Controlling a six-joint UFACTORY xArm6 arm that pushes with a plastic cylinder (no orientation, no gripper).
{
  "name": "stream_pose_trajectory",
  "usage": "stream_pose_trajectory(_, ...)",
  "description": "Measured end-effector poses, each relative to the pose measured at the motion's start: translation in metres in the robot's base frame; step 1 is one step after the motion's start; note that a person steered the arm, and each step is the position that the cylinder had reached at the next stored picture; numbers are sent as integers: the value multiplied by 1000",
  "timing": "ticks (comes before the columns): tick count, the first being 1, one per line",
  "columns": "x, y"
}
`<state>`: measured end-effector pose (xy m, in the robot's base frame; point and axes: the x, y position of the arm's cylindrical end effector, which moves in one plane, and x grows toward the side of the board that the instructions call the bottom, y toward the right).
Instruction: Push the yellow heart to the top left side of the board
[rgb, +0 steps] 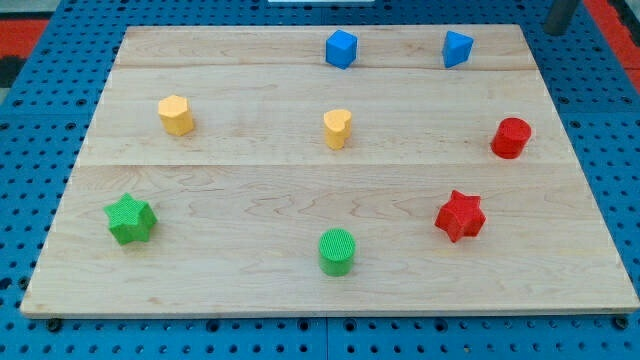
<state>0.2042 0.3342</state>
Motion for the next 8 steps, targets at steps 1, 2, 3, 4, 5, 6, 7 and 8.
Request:
stream_pose_trajectory(1, 10, -15)
stream_pose_trajectory(2, 64, -49)
stream_pose_trajectory(3, 127, -78)
stream_pose_trajectory(4, 97, -122)
stream_pose_trajectory(5, 70, -206)
stream_pose_trajectory(6, 123, -241)
stream_pose_trajectory(7, 204, -264)
stream_pose_trajectory(8, 180, -316)
